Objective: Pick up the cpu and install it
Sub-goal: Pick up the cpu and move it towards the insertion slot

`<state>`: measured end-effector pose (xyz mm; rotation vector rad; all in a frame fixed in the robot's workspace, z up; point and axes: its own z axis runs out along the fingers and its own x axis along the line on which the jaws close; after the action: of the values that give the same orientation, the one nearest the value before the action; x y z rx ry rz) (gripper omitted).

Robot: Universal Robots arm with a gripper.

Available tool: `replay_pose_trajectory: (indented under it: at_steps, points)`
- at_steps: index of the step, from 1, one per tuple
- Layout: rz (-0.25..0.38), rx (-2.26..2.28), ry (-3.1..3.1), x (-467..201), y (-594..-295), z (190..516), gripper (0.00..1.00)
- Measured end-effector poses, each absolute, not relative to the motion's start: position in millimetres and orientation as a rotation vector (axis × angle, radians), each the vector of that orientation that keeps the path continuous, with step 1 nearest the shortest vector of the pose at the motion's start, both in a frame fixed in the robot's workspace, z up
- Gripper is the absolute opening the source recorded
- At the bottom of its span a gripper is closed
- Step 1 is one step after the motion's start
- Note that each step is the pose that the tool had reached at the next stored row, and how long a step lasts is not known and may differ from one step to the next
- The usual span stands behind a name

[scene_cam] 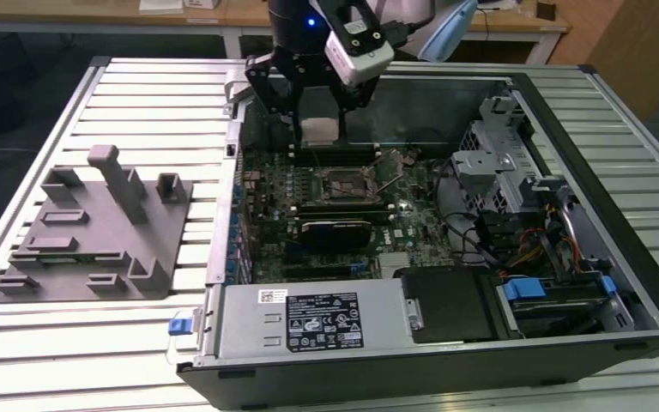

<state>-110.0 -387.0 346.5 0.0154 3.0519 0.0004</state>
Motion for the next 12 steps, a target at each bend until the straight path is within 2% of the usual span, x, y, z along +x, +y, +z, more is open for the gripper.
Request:
replay_pose_trajectory:
  at_steps: [12]
  points:
    - [-0.001, 0.015, 3.064, -89, -382, 327, 0.54]
